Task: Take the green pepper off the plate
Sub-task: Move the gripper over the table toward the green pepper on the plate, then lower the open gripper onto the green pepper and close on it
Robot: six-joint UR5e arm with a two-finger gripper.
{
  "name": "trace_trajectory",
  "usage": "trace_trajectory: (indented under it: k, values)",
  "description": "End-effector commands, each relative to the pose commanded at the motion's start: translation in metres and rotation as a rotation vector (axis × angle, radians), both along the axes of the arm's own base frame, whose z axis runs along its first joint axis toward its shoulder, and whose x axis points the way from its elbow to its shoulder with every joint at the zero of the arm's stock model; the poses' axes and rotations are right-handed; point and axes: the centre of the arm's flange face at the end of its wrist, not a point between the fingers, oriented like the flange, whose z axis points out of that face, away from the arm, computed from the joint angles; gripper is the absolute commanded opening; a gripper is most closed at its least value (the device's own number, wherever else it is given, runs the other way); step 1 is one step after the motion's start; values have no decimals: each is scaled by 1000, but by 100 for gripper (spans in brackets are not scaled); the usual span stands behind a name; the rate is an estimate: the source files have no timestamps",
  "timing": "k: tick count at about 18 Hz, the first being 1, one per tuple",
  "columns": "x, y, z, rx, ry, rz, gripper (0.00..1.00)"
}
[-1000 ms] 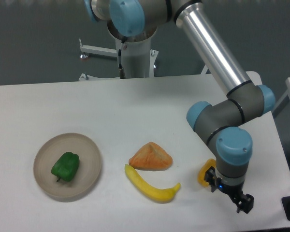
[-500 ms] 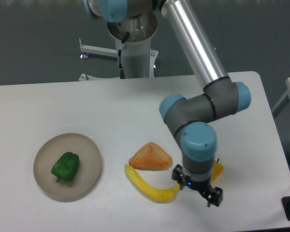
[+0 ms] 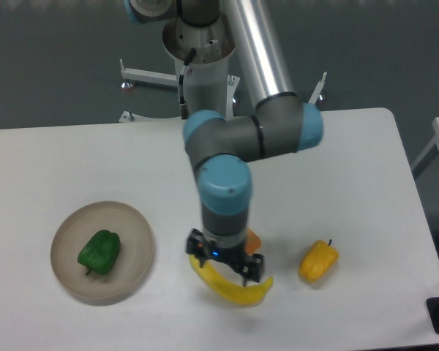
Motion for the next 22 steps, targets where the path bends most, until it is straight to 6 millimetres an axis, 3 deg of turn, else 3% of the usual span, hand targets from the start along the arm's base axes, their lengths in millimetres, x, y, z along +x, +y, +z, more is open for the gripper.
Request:
trace_trajectory:
  k: [4, 6, 7, 12, 14, 22]
  values:
    - [38, 3, 2, 15, -89, 31, 100]
    - [47, -3, -1, 7, -99, 34, 100]
    - [64, -6, 0, 5, -119, 24, 100]
    - [98, -10, 1, 0, -155, 12, 100]
    - [106, -13, -12, -21, -162, 6, 100]
    - [138, -13, -33, -22, -154, -6, 100]
